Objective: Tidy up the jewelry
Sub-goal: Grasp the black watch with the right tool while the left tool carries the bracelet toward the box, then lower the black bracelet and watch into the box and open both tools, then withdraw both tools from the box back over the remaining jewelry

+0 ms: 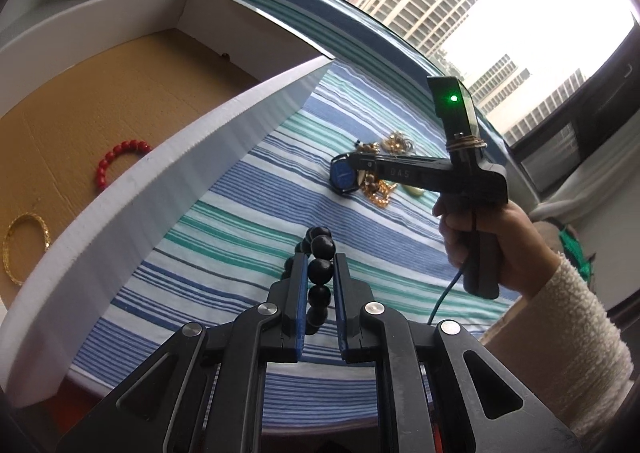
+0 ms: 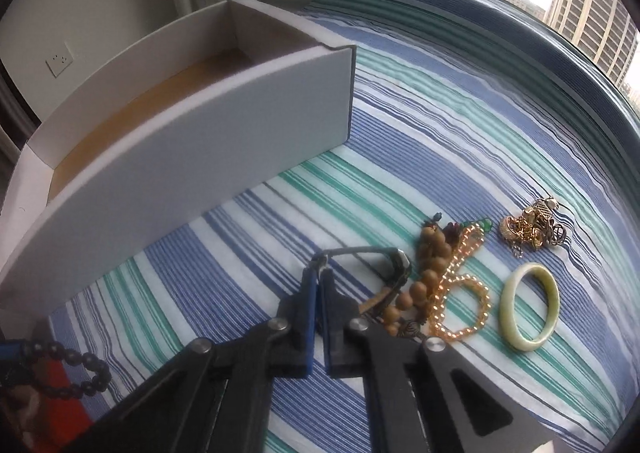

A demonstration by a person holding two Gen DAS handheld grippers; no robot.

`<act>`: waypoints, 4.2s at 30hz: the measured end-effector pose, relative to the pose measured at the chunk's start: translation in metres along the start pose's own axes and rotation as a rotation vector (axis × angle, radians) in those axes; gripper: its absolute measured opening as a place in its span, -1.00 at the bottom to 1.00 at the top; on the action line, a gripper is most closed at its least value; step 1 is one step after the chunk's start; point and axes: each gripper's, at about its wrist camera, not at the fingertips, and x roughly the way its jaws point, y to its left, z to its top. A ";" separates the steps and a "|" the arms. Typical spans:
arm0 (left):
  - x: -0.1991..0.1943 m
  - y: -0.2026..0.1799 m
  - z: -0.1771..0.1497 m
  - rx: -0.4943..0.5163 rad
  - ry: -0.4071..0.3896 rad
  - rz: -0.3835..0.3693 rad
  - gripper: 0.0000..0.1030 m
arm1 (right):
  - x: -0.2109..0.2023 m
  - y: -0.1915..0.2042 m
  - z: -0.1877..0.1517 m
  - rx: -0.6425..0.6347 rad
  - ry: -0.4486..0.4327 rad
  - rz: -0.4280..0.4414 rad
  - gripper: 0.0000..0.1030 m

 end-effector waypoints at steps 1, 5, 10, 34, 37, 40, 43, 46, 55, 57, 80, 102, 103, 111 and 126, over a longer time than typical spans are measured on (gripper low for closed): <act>-0.001 0.000 -0.001 -0.001 0.001 0.002 -0.80 | 0.004 0.001 0.001 0.006 0.012 0.001 -0.56; -0.007 -0.002 -0.002 -0.005 0.004 -0.008 -0.80 | 0.027 0.004 -0.002 0.024 0.064 0.005 -0.53; -0.051 -0.002 0.016 -0.022 -0.040 -0.062 -0.80 | -0.006 0.016 -0.008 0.024 -0.010 0.016 -0.78; -0.029 0.161 0.077 -0.177 -0.031 0.406 -0.48 | 0.012 0.204 0.103 -0.250 -0.046 0.102 -0.75; -0.033 0.154 0.074 -0.167 -0.059 0.428 0.18 | -0.010 0.191 0.095 -0.204 -0.114 0.136 -0.56; -0.044 0.137 0.062 -0.127 -0.116 0.435 0.51 | -0.035 0.176 0.077 -0.166 -0.210 0.154 -0.08; -0.051 0.110 0.052 -0.080 -0.163 0.403 0.67 | -0.054 0.154 0.045 -0.121 -0.270 0.143 -0.07; -0.053 0.067 0.036 0.008 -0.206 0.369 0.78 | -0.072 0.128 -0.002 -0.091 -0.317 0.091 -0.07; 0.040 -0.042 -0.020 0.253 -0.120 0.231 0.92 | -0.103 0.008 -0.167 0.143 -0.394 -0.259 -0.05; 0.070 -0.058 -0.032 0.310 -0.093 0.238 0.92 | -0.109 -0.022 -0.200 0.223 -0.391 -0.333 -0.01; 0.165 -0.060 -0.023 0.339 -0.026 0.301 0.96 | -0.086 -0.150 -0.284 0.652 -0.258 -0.446 0.14; 0.175 -0.067 -0.029 0.380 -0.008 0.364 0.99 | -0.082 -0.145 -0.282 0.622 -0.226 -0.470 0.37; 0.175 -0.067 -0.029 0.380 -0.008 0.364 0.99 | -0.082 -0.145 -0.282 0.622 -0.226 -0.470 0.37; 0.175 -0.067 -0.029 0.381 -0.009 0.365 0.99 | -0.082 -0.145 -0.282 0.622 -0.226 -0.470 0.37; 0.175 -0.067 -0.029 0.382 -0.010 0.366 0.99 | -0.082 -0.145 -0.282 0.623 -0.226 -0.470 0.38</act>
